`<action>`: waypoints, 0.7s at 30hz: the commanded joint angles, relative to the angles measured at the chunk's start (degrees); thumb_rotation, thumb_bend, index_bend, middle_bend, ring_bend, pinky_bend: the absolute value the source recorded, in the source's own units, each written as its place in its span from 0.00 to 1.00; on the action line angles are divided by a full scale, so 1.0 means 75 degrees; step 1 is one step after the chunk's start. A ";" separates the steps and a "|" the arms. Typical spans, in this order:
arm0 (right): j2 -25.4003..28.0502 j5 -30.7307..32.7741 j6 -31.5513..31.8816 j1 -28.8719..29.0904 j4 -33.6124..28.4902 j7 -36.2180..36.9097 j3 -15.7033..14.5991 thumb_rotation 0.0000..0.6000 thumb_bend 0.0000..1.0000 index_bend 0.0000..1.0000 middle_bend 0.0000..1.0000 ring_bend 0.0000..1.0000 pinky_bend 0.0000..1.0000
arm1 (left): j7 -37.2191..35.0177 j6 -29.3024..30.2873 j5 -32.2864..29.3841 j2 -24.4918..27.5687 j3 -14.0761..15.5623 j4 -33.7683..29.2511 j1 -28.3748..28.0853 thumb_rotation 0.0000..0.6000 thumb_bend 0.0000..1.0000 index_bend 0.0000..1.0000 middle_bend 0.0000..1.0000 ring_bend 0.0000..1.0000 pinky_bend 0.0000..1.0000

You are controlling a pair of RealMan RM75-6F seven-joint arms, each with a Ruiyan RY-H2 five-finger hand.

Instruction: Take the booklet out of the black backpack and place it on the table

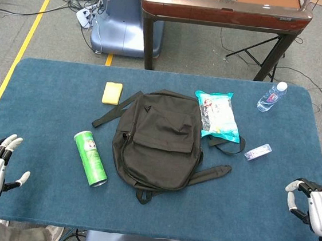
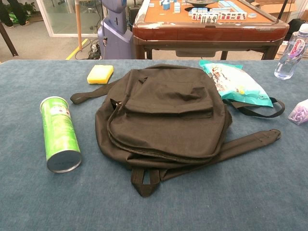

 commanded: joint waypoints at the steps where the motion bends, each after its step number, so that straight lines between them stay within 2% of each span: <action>1: 0.0012 0.0005 -0.0007 0.0015 -0.0008 -0.0010 0.0014 1.00 0.47 0.52 0.45 0.43 0.47 | 0.0007 0.0000 -0.0002 -0.0006 -0.0012 0.0006 -0.0006 1.00 0.25 0.17 0.10 0.10 0.05; 13: 0.0042 -0.0003 0.0123 0.0023 -0.0033 -0.0073 0.0094 1.00 0.47 0.52 0.45 0.43 0.47 | -0.0159 -0.0015 0.0125 -0.0012 -0.0039 0.0079 -0.0042 1.00 0.25 0.17 0.10 0.10 0.05; 18: 0.0111 0.0064 0.0197 0.0038 -0.0098 -0.0193 0.0199 1.00 0.47 0.52 0.45 0.43 0.47 | -0.0649 -0.0084 0.0595 -0.0010 -0.0098 0.0282 -0.0226 1.00 0.25 0.20 0.13 0.10 0.05; 21: 0.0209 0.0077 0.0171 0.0101 -0.0188 -0.0247 0.0271 1.00 0.47 0.51 0.45 0.43 0.47 | -0.1043 -0.0389 0.0915 0.0077 -0.0085 0.0327 -0.0473 1.00 0.25 0.21 0.13 0.11 0.05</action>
